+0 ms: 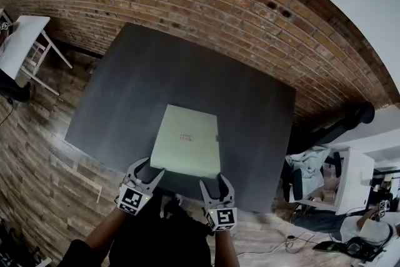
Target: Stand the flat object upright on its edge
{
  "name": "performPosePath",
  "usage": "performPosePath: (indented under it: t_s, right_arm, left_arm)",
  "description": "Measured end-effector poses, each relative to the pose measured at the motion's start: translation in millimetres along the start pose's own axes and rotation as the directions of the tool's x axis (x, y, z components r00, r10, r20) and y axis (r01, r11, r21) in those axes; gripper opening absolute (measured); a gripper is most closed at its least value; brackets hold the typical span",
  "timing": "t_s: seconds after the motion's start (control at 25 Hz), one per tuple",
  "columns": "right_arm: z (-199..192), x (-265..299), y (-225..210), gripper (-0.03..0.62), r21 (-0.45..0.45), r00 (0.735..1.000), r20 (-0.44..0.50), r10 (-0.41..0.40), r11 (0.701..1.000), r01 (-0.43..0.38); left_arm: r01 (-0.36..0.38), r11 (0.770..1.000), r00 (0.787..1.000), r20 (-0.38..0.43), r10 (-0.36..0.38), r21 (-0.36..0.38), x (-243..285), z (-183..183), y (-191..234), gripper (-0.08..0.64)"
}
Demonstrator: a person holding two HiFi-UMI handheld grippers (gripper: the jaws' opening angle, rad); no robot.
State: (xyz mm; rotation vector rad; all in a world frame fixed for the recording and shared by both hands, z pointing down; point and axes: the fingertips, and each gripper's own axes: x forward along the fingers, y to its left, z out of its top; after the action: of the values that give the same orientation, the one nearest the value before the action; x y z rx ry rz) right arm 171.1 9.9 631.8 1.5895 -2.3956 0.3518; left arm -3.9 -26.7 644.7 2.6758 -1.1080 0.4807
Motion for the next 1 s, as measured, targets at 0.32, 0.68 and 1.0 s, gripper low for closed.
performPosePath:
  t_s: [0.32,0.68,1.0]
  right_arm:
    - [18,0,4,0.259,0.006,1.000,0.024,0.003,1.000,-0.003]
    - [37,-5,8,0.259,-0.011,0.999,0.053,0.012,1.000,-0.011]
    - [50,-11,12,0.262,-0.036,0.996,0.086,0.022,0.999,-0.019]
  left_arm:
    - [0.011,1.000,1.000,0.028,-0.011,0.006,-6,14,3,0.233]
    - [0.035,0.999,0.997,0.065,-0.035,0.014,-16,30,3,0.244]
    - [0.048,0.998,0.994,0.096,-0.051,0.027,-23,44,2,0.255]
